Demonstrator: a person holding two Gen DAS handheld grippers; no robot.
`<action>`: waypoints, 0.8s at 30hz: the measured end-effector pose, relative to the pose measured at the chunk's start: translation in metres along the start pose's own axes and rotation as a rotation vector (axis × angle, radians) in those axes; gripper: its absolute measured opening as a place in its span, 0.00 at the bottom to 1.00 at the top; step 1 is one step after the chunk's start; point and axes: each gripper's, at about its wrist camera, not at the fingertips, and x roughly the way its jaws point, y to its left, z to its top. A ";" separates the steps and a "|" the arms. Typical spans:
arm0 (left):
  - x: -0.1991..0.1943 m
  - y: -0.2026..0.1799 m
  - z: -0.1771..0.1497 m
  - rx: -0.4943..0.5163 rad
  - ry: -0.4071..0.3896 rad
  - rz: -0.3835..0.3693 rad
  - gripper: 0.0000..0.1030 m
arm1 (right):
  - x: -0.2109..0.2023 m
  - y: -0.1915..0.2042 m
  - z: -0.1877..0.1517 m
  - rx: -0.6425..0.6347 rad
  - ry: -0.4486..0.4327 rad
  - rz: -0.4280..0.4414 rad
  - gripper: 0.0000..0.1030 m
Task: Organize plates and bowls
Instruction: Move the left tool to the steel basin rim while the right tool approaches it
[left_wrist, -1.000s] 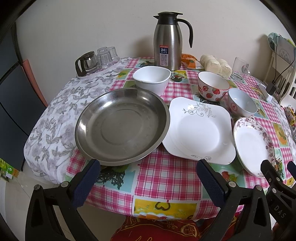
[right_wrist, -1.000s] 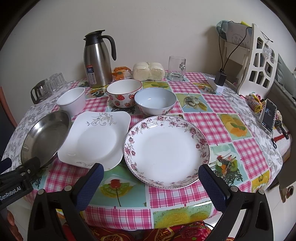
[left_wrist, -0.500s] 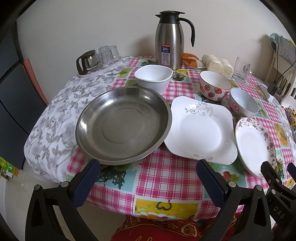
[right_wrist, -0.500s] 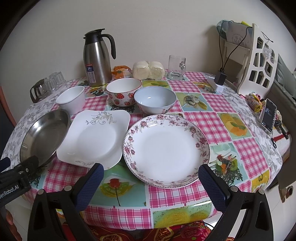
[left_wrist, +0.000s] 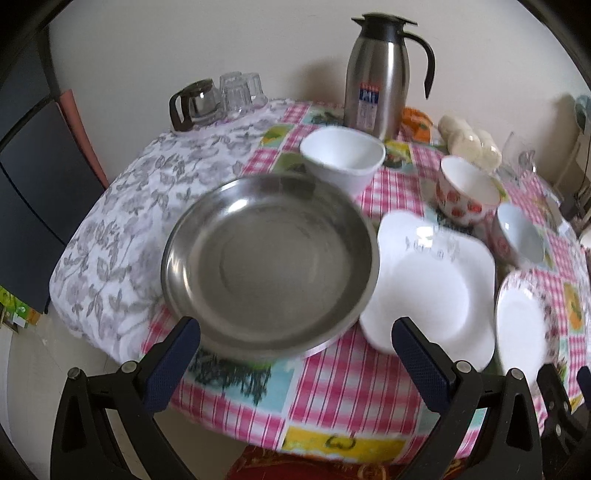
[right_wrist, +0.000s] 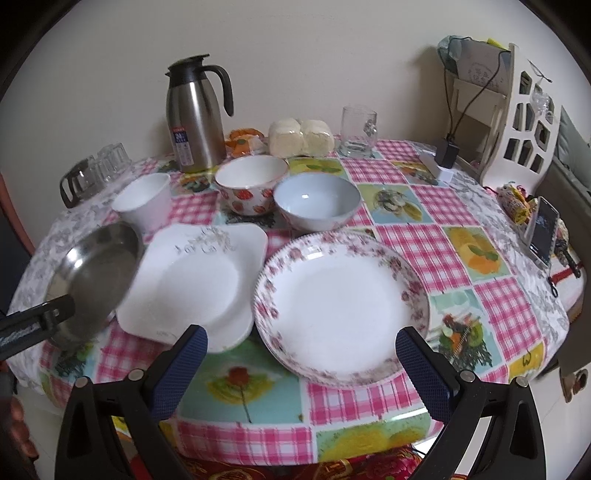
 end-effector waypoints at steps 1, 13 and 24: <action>0.000 0.000 0.005 -0.004 -0.007 -0.004 1.00 | -0.001 0.001 0.005 0.003 -0.005 0.008 1.00; 0.008 0.005 0.064 -0.196 -0.220 -0.061 1.00 | 0.022 0.021 0.070 0.037 -0.052 0.029 1.00; 0.061 0.044 0.065 -0.220 -0.073 -0.021 1.00 | 0.076 0.064 0.071 -0.039 0.000 0.038 1.00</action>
